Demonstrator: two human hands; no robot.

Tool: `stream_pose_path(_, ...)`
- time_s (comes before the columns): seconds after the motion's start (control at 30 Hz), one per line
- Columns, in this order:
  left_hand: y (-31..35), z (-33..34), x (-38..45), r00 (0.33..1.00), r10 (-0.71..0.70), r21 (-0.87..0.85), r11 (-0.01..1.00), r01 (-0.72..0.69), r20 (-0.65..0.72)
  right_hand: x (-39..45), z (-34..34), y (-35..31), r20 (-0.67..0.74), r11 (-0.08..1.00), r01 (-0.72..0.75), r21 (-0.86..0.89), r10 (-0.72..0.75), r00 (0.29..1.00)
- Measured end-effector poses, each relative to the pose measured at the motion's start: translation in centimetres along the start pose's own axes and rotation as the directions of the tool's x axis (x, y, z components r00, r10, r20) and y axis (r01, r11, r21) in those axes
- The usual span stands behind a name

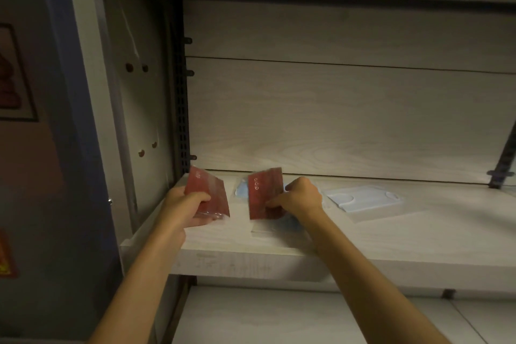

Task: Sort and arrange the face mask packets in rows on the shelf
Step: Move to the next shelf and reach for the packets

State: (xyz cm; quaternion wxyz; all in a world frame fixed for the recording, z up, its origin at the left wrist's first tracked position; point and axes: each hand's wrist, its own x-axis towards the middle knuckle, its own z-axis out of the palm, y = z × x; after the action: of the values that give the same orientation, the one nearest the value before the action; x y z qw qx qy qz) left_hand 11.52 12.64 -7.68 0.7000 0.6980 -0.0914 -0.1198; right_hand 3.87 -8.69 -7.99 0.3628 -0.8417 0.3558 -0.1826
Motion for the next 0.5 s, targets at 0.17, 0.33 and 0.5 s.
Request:
stream_pose_path(0.17,0.3,-0.4,0.9,0.995,-0.071,0.106,0.992,0.063,0.076,-0.2,-1.3,0.3,0.098,0.969,-0.064,0.238,0.042,0.994)
stream_pose_path(0.33,0.7,-0.9,0.8,0.976,-0.11,0.057,0.993,0.101,0.189,-1.3,-2.9,1.4,0.055,0.907,0.021,0.42,-0.049,0.997)
stream_pose_path(0.5,0.4,-0.1,-0.9,0.986,0.024,-0.023,1.0,-0.021,0.165,-4.4,-5.4,3.2,0.026,0.801,0.051,0.596,-0.082,0.996)
